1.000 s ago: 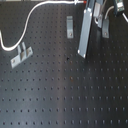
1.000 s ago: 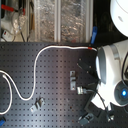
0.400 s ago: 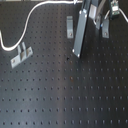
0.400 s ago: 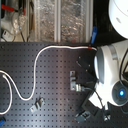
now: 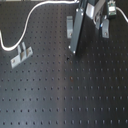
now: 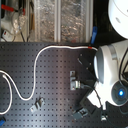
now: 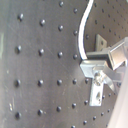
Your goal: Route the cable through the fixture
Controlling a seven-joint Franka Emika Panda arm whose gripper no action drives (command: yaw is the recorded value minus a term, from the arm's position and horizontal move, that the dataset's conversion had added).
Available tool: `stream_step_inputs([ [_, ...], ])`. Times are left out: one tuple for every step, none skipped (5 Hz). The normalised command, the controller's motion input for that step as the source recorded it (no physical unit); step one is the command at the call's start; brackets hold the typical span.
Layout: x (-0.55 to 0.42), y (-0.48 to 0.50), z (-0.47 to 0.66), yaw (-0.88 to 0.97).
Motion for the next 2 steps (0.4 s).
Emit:
stream_step_inputs([
  [-0.251, 0.184, 0.10, 0.25],
  [-0.301, 0.207, 0.03, 0.28],
])
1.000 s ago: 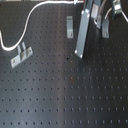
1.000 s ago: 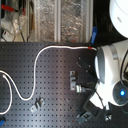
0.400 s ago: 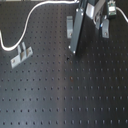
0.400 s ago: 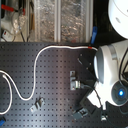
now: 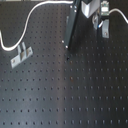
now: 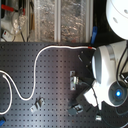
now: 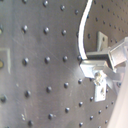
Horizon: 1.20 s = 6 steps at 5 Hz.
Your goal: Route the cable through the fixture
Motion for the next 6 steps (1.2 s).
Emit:
stream_step_inputs([
  [-0.249, 0.247, 0.01, 0.29],
  [-0.232, 0.253, 0.01, 0.30],
  [0.054, 0.032, 0.00, 0.18],
  [0.006, -0.009, 0.10, 0.10],
  [-0.007, 0.041, 0.00, 0.02],
  [-0.064, 0.019, -0.10, -0.05],
])
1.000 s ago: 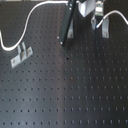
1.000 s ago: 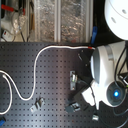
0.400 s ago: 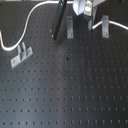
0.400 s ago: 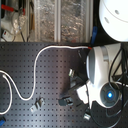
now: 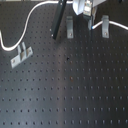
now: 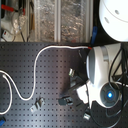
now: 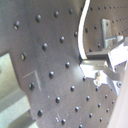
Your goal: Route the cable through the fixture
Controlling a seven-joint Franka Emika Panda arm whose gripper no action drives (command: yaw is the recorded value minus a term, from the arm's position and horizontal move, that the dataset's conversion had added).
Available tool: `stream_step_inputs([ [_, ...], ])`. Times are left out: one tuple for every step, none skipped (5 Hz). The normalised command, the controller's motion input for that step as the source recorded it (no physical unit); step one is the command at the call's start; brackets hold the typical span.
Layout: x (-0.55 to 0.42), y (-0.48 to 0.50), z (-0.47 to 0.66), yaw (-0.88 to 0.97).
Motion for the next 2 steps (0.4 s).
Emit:
stream_step_inputs([
  [-0.010, 0.014, -0.53, -0.25],
  [-0.004, -0.006, -0.47, -0.19],
])
